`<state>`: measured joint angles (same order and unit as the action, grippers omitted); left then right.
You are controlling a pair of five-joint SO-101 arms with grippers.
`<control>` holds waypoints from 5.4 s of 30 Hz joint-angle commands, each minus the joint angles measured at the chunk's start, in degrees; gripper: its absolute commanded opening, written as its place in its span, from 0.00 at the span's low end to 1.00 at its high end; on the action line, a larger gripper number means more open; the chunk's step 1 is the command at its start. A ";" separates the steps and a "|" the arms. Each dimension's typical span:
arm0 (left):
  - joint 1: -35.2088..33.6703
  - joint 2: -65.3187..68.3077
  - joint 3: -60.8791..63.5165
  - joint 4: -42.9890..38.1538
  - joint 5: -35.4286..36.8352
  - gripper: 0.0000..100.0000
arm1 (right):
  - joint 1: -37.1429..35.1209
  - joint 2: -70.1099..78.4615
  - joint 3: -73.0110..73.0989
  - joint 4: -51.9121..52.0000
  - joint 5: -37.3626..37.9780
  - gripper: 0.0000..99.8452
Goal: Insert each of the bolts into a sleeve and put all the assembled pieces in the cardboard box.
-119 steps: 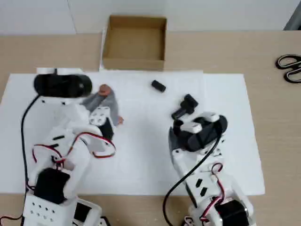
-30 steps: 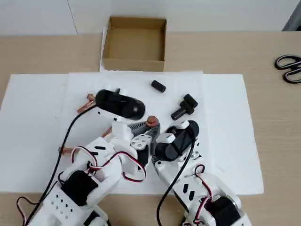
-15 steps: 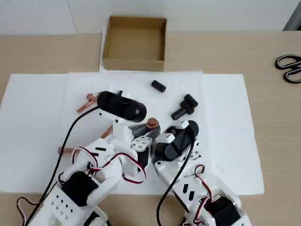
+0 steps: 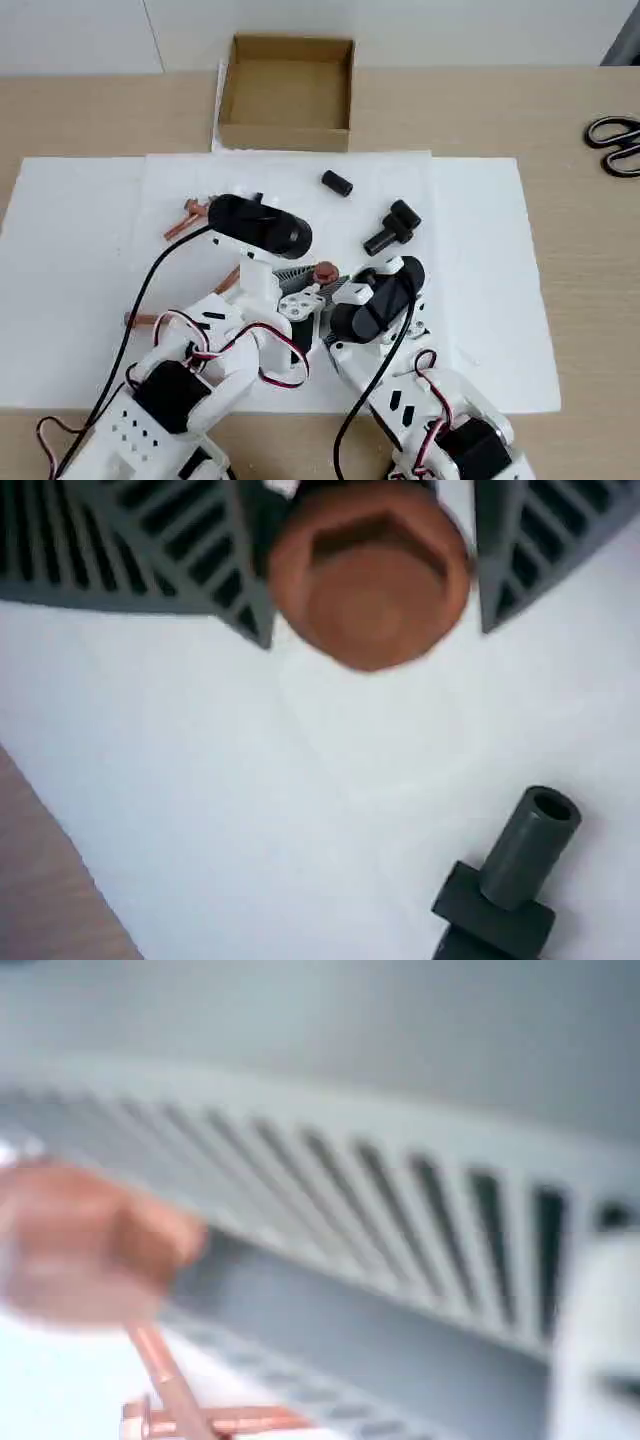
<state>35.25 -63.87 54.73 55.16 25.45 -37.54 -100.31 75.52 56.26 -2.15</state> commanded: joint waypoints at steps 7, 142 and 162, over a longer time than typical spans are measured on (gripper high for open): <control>-2.20 0.00 -7.78 8.79 -0.53 0.19 | 0.13 -1.10 -0.62 -1.36 0.62 0.00; -39.56 -0.44 -17.71 35.16 -26.73 0.22 | 26.33 89.89 -92.31 31.25 -17.49 0.23; -39.65 -0.44 -17.45 35.08 -26.55 0.22 | 20.44 99.91 -65.58 8.57 -44.13 0.23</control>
<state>-4.22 -63.96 37.58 90.59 -0.75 -16.09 -1.41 9.85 67.69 -45.14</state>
